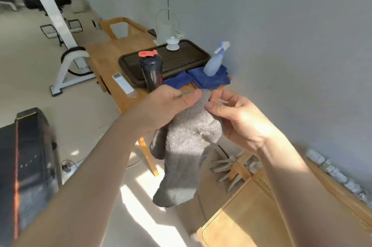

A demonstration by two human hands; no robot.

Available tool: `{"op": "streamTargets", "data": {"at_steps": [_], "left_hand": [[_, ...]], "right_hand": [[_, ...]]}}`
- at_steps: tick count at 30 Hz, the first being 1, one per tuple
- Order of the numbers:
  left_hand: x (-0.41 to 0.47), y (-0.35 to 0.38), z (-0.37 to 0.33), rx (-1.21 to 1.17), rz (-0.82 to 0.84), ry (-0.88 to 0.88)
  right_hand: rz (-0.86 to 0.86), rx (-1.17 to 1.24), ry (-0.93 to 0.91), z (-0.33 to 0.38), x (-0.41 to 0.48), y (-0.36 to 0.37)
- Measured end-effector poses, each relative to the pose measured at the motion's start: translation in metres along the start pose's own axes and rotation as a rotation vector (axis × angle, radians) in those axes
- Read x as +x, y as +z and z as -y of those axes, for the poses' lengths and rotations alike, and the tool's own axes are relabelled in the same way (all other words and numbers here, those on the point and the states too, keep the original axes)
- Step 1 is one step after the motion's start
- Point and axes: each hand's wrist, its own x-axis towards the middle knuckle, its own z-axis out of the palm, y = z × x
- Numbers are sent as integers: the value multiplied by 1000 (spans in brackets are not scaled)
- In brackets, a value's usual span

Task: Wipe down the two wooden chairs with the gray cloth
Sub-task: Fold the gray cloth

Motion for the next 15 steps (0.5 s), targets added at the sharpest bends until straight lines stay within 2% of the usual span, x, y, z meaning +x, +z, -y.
{"op": "streamTargets", "data": {"at_steps": [4,8,12,15], "left_hand": [[-12,-53,17,63,77,-89],[-26,-115,52,194,145,-234],[-45,-179,86,169,61,-399],[-61,-216,104,0,-46,-473]], "right_hand": [[-6,58,16,-6,29,19],[-16,-86,-5,-15,68,50],[-157,-209,-87,-21,113,88],[-166,-312,-76,-28,148,114]]}}
